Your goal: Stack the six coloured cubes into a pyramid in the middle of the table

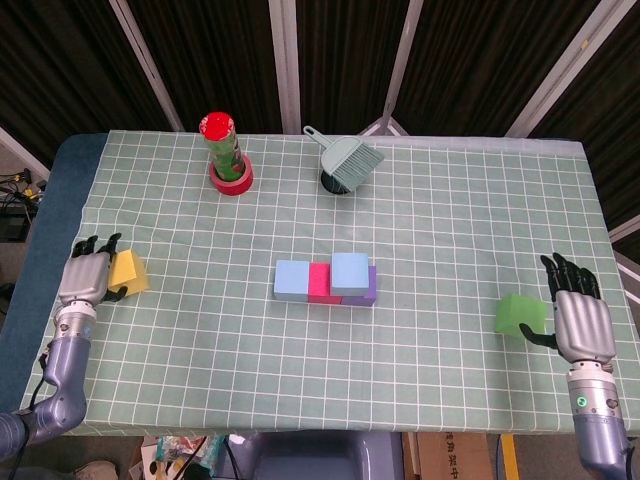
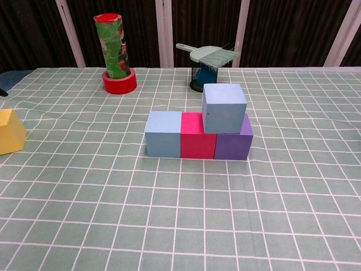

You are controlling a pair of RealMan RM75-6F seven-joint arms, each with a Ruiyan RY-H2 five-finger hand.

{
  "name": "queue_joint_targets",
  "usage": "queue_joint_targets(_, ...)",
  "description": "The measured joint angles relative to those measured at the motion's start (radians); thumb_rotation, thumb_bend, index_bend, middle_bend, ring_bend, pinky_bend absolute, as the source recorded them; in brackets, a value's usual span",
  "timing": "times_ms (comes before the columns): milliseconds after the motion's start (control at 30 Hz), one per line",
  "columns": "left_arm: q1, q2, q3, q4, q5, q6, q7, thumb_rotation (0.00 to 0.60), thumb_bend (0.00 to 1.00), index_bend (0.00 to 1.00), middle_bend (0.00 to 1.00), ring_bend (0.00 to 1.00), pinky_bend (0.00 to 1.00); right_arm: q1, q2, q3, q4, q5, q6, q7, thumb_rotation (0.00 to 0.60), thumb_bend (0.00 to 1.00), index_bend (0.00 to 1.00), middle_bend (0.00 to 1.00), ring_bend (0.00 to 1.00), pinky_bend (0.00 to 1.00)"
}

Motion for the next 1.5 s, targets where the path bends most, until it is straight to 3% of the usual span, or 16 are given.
queue_joint_targets(233,0.005,0.04,0.001,-0.07,0.06,0.022,-0.017,0.6,0.37,0.0,0.29,0.0,0.0,-0.004,0.0,0.003,-0.004,-0.005,0.0,0.0,0.6,0.21,0.0,0.0,0.0,0.0)
queue_joint_targets(400,-0.011,0.102,-0.012,-0.183,0.126,0.035,-0.008,0.6,0.37,0.0,0.29,0.0,0.0,-0.005,0.001,0.008,-0.006,-0.006,-0.001,0.004,0.6,0.21,0.0,0.0,0.0,0.0)
queue_joint_targets(633,-0.086,0.168,-0.046,-0.336,0.122,0.017,0.083,0.6,0.37,0.0,0.3,0.0,0.0,-0.007,0.003,0.011,-0.006,-0.009,-0.005,0.009,0.6,0.21,0.0,0.0,0.0,0.0)
queue_joint_targets(900,-0.202,0.144,-0.098,-0.431,-0.031,0.014,0.206,0.6,0.37,0.0,0.32,0.0,0.0,-0.007,0.009,0.023,-0.002,0.0,-0.013,0.028,0.6,0.21,0.0,0.0,0.0,0.0)
queue_joint_targets(1167,-0.381,-0.005,-0.149,-0.488,-0.28,0.142,0.402,0.6,0.37,0.0,0.32,0.0,0.0,-0.009,0.01,0.03,0.006,0.008,-0.025,0.047,0.6,0.21,0.0,0.0,0.0,0.0)
queue_joint_targets(1500,-0.515,-0.101,-0.188,-0.495,-0.369,0.223,0.494,0.6,0.37,0.0,0.32,0.0,0.0,-0.012,0.011,0.038,0.006,0.006,-0.023,0.059,0.6,0.21,0.0,0.0,0.0,0.0)
